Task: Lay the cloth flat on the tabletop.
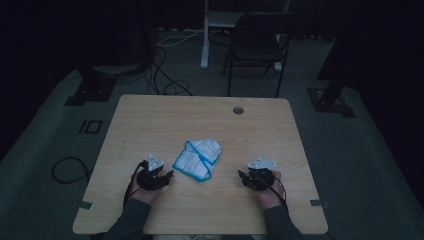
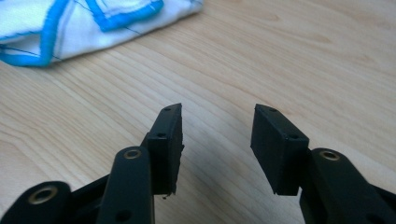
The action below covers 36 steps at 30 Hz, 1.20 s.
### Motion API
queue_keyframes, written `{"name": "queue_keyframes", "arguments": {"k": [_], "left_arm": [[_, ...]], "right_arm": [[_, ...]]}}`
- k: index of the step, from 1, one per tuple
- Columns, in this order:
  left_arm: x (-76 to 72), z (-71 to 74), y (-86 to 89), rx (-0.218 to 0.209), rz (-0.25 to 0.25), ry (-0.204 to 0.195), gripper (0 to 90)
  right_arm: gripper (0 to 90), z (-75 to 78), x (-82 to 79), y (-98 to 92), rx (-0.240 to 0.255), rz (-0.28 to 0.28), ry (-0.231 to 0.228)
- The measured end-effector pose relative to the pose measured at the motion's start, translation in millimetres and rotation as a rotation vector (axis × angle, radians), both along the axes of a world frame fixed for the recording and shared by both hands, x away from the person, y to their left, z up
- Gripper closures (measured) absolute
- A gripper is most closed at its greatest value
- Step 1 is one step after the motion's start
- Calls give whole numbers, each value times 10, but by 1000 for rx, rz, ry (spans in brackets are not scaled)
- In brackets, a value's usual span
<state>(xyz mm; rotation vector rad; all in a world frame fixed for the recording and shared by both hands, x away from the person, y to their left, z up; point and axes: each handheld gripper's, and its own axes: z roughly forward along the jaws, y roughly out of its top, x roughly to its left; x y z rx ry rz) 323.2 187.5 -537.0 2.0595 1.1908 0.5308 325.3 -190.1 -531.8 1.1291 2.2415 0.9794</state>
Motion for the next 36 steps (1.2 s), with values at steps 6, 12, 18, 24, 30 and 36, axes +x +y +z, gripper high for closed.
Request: {"name": "queue_keyframes", "arguments": {"k": [6, 12, 18, 24, 30, 36], "left_arm": [[-20, 42, -23, -24, -21, -5, 515], [-44, 71, -90, -36, -49, -8, 515], [-63, 101, -189, -43, -82, -15, 517], [-70, 123, -283, -45, -112, -20, 518], [-81, 137, -377, -42, -133, -27, 518], [-95, 129, -484, -39, -166, -29, 536]], "right_arm": [[573, 45, -23, 43, 1, 16, -17], [608, 91, -22, 98, 24, 40, -31], [610, 119, -1, 194, 36, 55, -38], [624, 137, 14, 292, 48, 72, -42], [662, 131, 14, 355, 54, 92, -39], [670, 114, 13, 413, 57, 106, -31]]}}
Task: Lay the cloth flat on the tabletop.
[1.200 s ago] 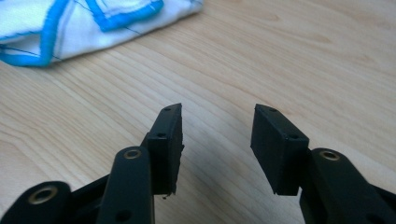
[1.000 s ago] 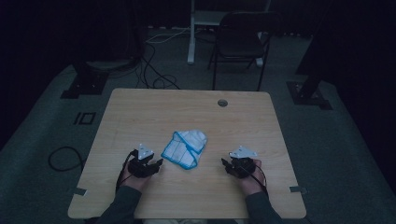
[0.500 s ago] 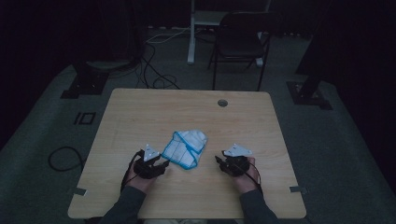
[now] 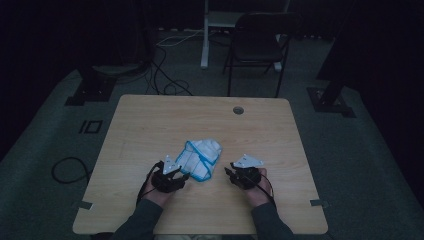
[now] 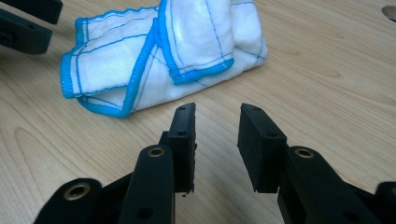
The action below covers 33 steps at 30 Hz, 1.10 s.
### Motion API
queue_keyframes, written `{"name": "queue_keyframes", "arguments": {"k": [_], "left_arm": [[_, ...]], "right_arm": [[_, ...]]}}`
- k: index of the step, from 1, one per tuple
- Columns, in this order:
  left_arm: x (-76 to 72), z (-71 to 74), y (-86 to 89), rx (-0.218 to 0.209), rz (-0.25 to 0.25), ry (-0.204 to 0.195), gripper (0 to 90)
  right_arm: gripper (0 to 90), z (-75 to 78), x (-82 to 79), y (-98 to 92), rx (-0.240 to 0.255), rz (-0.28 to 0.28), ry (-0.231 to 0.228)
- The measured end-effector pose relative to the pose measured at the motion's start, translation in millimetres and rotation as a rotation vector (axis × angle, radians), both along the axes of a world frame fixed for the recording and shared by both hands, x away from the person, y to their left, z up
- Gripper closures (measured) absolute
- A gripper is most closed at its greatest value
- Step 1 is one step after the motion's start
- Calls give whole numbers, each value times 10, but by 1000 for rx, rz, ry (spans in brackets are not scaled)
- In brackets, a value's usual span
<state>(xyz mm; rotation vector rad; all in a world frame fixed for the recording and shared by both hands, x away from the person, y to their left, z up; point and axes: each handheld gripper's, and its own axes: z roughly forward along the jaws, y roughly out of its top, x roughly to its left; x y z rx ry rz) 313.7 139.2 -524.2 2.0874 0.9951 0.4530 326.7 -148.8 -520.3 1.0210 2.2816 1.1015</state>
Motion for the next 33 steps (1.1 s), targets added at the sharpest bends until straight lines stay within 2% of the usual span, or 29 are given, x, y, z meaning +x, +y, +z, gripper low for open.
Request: {"name": "queue_keyframes", "arguments": {"k": [10, 21, 24, 25, 26, 28, 29, 30, 32, 33], "left_arm": [[-41, -37, -162, 7, -48, 6, 522], [-92, -68, -396, 38, -116, -24, 465], [-88, -88, -450, 59, -126, -30, 455], [-84, -95, -455, 63, -120, -31, 511], [-82, -94, -448, 63, -112, -31, 511], [-72, -77, -415, 43, -103, -34, 659], [-72, -60, -399, 43, -99, -41, 659], [-66, -31, -374, 37, -95, -48, 743], [-51, -7, -350, 32, -91, -46, 772], [-40, 5, -333, 28, -91, -42, 822]], "right_arm": [[648, -15, -9, 98, 2, 15, -2], [626, -30, -5, 123, 2, 21, 4], [622, -32, -4, 125, 1, 22, 4], [616, -37, -7, 129, 4, 23, 5], [616, -37, -7, 129, 4, 23, 5], [613, -49, -13, 142, 4, 26, 5], [613, -49, -13, 142, 4, 26, 5], [613, -56, -14, 154, 5, 26, 8], [613, -59, -15, 161, 7, 27, 8], [613, -65, -16, 178, 8, 30, 9]]}}
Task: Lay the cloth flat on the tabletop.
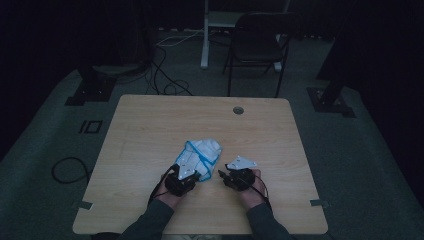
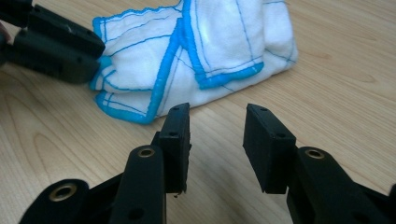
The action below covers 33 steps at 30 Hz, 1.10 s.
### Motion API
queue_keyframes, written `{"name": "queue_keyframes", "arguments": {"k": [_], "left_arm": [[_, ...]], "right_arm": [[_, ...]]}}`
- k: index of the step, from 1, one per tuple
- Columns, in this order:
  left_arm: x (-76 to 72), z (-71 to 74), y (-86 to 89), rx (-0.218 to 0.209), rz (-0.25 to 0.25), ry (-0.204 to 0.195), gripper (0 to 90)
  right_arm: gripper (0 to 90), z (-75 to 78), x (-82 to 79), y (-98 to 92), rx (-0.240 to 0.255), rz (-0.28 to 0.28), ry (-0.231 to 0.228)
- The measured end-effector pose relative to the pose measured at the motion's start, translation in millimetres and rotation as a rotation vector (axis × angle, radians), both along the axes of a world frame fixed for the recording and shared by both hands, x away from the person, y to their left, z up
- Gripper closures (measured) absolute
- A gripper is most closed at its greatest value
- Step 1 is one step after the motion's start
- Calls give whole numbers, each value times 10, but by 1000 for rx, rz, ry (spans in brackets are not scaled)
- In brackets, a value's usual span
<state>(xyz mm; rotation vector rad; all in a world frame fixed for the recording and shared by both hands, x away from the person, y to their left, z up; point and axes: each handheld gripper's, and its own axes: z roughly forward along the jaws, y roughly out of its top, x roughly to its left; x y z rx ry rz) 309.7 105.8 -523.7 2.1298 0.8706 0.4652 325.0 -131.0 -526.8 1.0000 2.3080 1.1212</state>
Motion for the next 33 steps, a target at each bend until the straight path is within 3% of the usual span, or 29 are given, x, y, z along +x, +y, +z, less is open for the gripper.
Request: {"name": "queue_keyframes", "arguments": {"k": [3, 6, 13, 16, 18, 20, 23, 33], "left_arm": [[23, 13, 33, -10, 6, 8, 880], [14, 17, 33, -8, 7, 5, 878], [-46, 11, -42, -17, -39, -7, 620], [-49, -8, -74, -19, -51, 0, 558], [-31, -52, -125, 14, -38, 4, 549], [-10, -76, -134, 39, -25, 8, 677], [8, -48, -96, 13, -18, 13, 832], [49, 30, -11, -37, 11, 11, 867]], "right_arm": [[613, -9, -5, 40, 2, 8, 0], [613, -20, -8, 82, 2, 17, 1], [614, -31, -18, 109, 1, 19, 4], [614, -32, -15, 97, 1, 16, 4], [614, -33, -11, 81, 2, 12, 3], [614, -31, -10, 78, 4, 12, 2], [614, -30, -8, 80, 7, 13, 3], [614, -11, -3, 257, 17, 48, -3]]}}
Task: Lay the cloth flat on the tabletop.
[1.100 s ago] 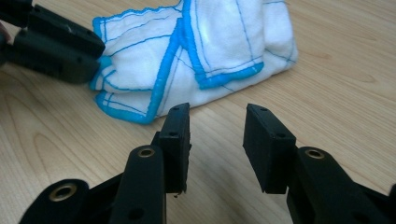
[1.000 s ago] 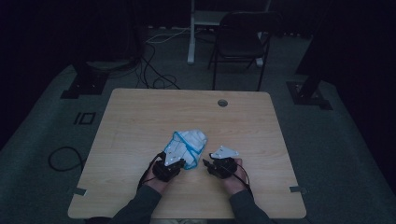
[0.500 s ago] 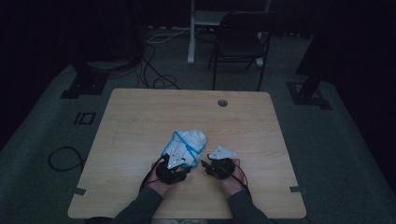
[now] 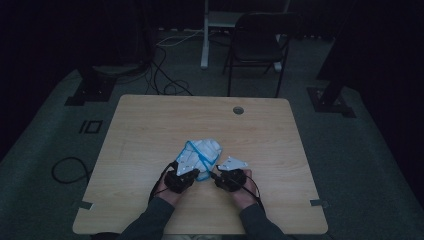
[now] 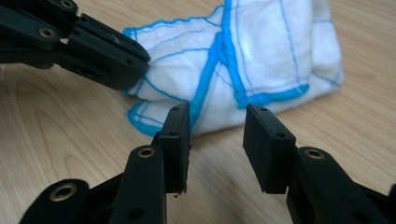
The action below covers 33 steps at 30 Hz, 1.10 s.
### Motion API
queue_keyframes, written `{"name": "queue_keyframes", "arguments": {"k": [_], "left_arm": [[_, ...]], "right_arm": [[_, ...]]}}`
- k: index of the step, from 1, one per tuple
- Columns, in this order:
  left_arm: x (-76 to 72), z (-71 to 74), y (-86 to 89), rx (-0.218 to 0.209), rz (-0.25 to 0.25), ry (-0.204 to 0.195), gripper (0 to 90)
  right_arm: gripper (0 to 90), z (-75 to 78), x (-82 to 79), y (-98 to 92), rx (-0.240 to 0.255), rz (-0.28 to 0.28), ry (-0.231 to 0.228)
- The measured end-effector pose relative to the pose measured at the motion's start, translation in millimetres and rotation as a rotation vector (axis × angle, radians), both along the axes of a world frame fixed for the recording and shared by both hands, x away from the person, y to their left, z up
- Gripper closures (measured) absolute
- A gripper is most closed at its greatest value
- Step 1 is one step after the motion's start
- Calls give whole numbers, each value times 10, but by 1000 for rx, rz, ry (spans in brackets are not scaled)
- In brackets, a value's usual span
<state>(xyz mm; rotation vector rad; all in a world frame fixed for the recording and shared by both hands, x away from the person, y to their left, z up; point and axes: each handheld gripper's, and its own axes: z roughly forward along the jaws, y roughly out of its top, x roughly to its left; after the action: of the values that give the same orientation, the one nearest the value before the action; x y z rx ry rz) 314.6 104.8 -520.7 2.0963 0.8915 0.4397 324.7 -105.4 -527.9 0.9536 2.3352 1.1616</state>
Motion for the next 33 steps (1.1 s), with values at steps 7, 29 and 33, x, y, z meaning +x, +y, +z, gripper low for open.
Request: {"name": "queue_keyframes", "arguments": {"k": [7, 29, 33], "left_arm": [[20, 51, 22, -25, 9, -3, 869], [139, 230, 254, -68, 87, -41, 873], [157, 258, 297, -81, 104, -45, 873]], "right_arm": [[636, -38, 49, 141, -5, 15, 7], [883, 51, 123, -19, -19, -59, -9], [883, 104, 153, -96, -19, -74, -23]]}}
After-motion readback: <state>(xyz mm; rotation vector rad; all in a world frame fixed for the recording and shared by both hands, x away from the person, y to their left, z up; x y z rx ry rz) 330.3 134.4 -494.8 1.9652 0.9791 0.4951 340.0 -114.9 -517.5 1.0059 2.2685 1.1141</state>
